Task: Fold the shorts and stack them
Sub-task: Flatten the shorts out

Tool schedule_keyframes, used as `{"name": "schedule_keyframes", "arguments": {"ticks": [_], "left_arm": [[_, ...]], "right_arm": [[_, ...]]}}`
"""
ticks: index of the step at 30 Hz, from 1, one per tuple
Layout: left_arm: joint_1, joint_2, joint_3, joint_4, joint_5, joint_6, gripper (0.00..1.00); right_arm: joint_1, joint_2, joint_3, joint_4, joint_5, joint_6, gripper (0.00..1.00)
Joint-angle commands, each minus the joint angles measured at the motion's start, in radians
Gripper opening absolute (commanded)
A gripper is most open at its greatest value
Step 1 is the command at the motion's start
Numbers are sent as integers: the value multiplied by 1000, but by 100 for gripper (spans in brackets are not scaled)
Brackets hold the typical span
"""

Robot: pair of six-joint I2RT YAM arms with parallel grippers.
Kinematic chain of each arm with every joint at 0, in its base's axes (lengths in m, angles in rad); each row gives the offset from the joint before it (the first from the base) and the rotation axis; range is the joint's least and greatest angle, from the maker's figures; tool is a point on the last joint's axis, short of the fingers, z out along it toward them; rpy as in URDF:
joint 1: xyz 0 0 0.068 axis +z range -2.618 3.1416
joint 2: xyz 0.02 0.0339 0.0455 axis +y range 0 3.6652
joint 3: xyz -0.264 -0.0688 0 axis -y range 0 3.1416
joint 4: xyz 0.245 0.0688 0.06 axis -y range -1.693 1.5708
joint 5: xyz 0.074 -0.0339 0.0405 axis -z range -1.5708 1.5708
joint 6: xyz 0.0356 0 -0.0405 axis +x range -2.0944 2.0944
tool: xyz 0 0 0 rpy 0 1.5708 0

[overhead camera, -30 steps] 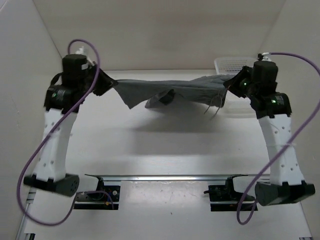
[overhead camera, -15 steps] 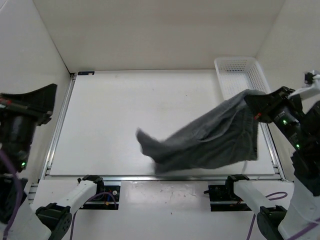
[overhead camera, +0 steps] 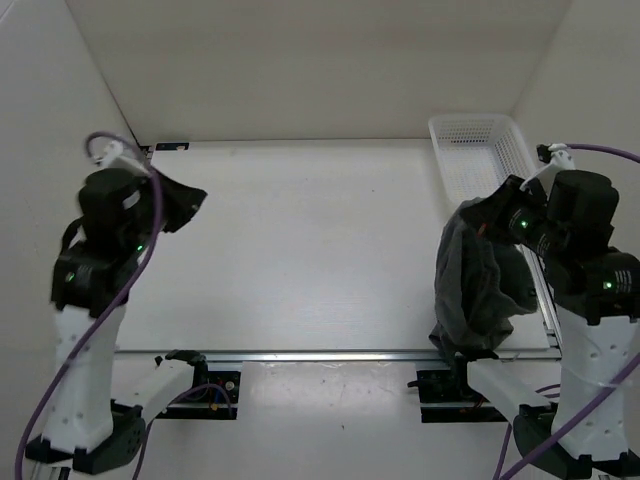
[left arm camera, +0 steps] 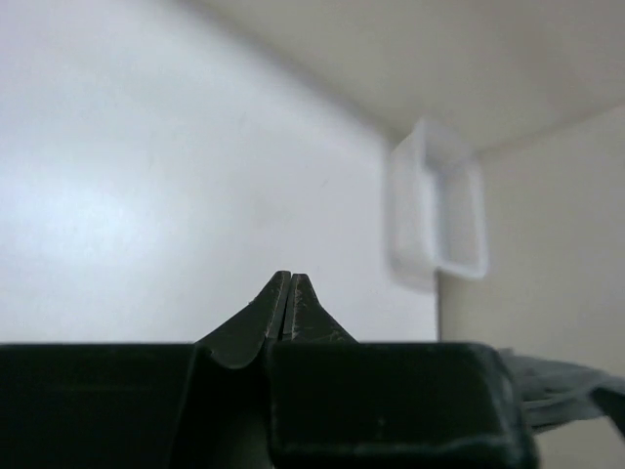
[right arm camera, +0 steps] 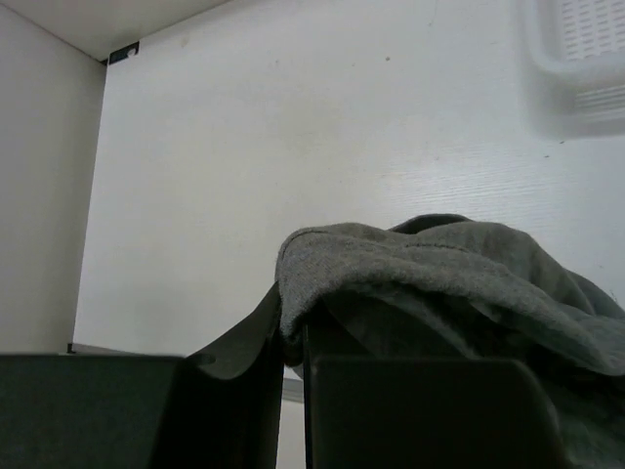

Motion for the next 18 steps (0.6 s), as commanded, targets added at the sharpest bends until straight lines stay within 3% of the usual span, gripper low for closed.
{"name": "schedule_keyframes", "arguments": {"ticks": [1, 5, 8, 9, 13, 18], "left_arm": [[2, 59, -93, 19, 102, 17, 10], [2, 122, -69, 19, 102, 49, 10], [2, 188, -14, -22, 102, 87, 10], [2, 202, 2, -46, 93, 88, 10], [25, 246, 48, -56, 82, 111, 10], [55, 297, 86, -56, 100, 138, 10]], "right_arm": [[-3, 40, -14, 160, -89, 0, 0], [61, 182, -14, 324, -152, 59, 0], [145, 360, 185, 367, -115, 68, 0], [161, 403, 328, 367, -115, 68, 0], [181, 595, 608, 387, -115, 120, 0], [181, 606, 614, 436, -106, 143, 0]]}}
